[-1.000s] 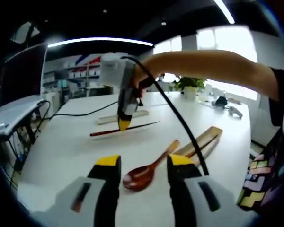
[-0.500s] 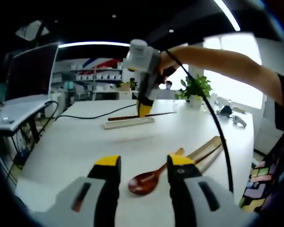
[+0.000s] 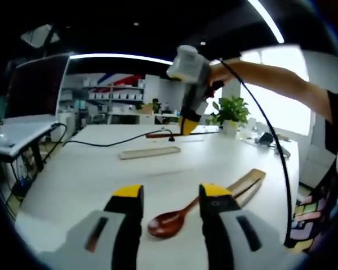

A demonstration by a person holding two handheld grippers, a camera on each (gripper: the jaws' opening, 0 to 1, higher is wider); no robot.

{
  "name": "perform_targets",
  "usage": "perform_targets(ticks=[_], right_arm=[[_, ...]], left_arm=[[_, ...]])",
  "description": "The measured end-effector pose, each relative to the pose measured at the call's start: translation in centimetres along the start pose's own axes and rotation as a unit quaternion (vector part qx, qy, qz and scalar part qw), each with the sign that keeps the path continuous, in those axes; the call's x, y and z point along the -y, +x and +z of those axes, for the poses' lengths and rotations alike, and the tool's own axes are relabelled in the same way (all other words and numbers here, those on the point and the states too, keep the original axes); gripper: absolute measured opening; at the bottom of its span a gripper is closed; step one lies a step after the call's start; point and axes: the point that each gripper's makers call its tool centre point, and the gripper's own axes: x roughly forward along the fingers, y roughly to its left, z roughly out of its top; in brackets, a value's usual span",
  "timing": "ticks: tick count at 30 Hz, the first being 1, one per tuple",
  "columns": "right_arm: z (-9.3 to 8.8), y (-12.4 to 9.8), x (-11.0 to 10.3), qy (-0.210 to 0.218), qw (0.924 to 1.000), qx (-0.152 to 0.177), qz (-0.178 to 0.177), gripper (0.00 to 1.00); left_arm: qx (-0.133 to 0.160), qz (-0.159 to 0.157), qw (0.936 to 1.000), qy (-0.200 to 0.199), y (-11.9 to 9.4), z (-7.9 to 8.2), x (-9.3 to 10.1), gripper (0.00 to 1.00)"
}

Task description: Arrange the utensils inside the cutlery case until each visible utensil rests in its matching compartment.

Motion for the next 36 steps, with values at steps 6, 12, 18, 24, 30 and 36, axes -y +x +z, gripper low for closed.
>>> perform_targets(ticks=[6, 12, 18, 24, 30, 36], right_arm=[[-1.8, 0.0, -1.0, 0.003, 1.0, 0.002, 0.007, 0.02], [-2.3, 0.0, -3.3, 0.017, 0.9995, 0.018, 0.018, 0.02], [-3.2, -0.1, -6.6, -0.008, 0.9983, 0.038, 0.042, 0.02], [-4.0, 0.2, -9.2, -0.018, 0.9959, 0.056, 0.069, 0.02], [-5.4, 1.2, -11.3, -0.029, 0.9935, 0.064, 0.089, 0.02], [-5.5, 1.9, -12.3, -0.022, 0.9887, 0.093, 0.115, 0.02]], left_arm=[[-0.001, -0.001, 1.0, -0.006, 0.2, -0.1, 0.1, 0.41], [0.001, -0.006, 0.9999, -0.009, 0.4, 0.0, 0.4, 0.41], [0.0, -0.005, 0.9999, -0.011, 0.4, -0.1, 0.3, 0.41], [0.0, -0.003, 0.9999, -0.017, 0.5, -0.3, 0.0, 0.41], [0.001, -0.004, 0.9998, -0.017, 0.4, -0.3, 0.1, 0.41], [-0.006, 0.002, 0.9998, -0.017, 0.3, -0.7, -0.3, 0.41]])
